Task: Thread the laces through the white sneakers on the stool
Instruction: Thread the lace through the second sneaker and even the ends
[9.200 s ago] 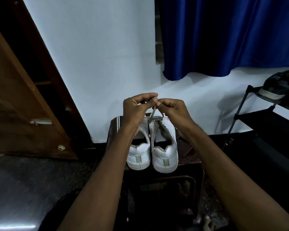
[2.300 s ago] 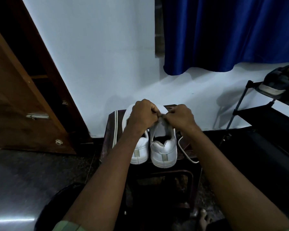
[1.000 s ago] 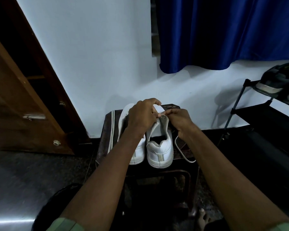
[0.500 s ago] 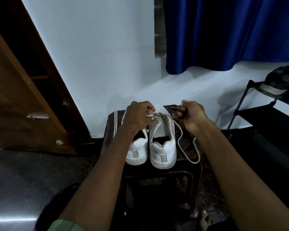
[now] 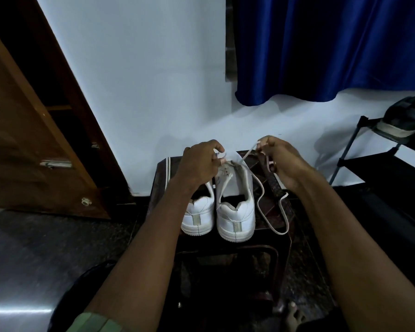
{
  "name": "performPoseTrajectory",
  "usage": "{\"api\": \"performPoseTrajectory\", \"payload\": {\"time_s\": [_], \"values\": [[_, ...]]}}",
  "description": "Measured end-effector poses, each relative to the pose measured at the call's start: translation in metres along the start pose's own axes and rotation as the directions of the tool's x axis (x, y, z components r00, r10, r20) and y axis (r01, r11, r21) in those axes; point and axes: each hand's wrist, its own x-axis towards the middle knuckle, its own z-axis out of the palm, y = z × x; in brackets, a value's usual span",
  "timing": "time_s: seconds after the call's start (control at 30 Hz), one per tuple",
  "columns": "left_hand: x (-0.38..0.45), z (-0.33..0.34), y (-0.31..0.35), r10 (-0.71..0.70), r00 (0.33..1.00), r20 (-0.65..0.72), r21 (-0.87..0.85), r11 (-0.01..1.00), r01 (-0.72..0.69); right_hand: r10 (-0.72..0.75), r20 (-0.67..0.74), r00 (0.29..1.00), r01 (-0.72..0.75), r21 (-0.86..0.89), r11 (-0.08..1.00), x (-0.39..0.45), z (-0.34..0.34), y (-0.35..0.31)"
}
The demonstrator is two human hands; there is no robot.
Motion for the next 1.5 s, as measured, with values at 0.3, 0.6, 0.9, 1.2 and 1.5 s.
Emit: {"api": "performPoseTrajectory", "payload": {"time_s": [0.3,0.6,0.9,1.2,1.5], "values": [[0.000,0.002,-0.001,-0.033,0.999,0.027,0.064,0.997,0.031,0.285,-0.016,0.958,-0.282,0.111,0.953,0.008,-0.002,0.012],[-0.002,0.003,0.001,-0.084,0.996,0.006,-0.034,0.996,0.084,0.083,0.071,0.994,-0.044,-0.434,0.900,-0.007,-0.005,0.004],[-0.001,0.003,0.002,-0.120,0.991,0.054,-0.030,0.992,0.122,0.226,0.014,0.974,-0.189,0.600,0.777,0.003,0.014,0.015],[-0.001,0.006,0.002,-0.124,0.989,0.075,-0.062,0.990,0.128,-0.050,0.030,0.998,0.058,-0.597,0.801,0.009,0.013,0.028],[0.000,-0.004,0.010,-0.054,0.997,0.056,-0.309,0.949,0.069,0.025,0.017,1.000,-0.024,-0.059,0.998,0.000,0.001,0.008]]}}
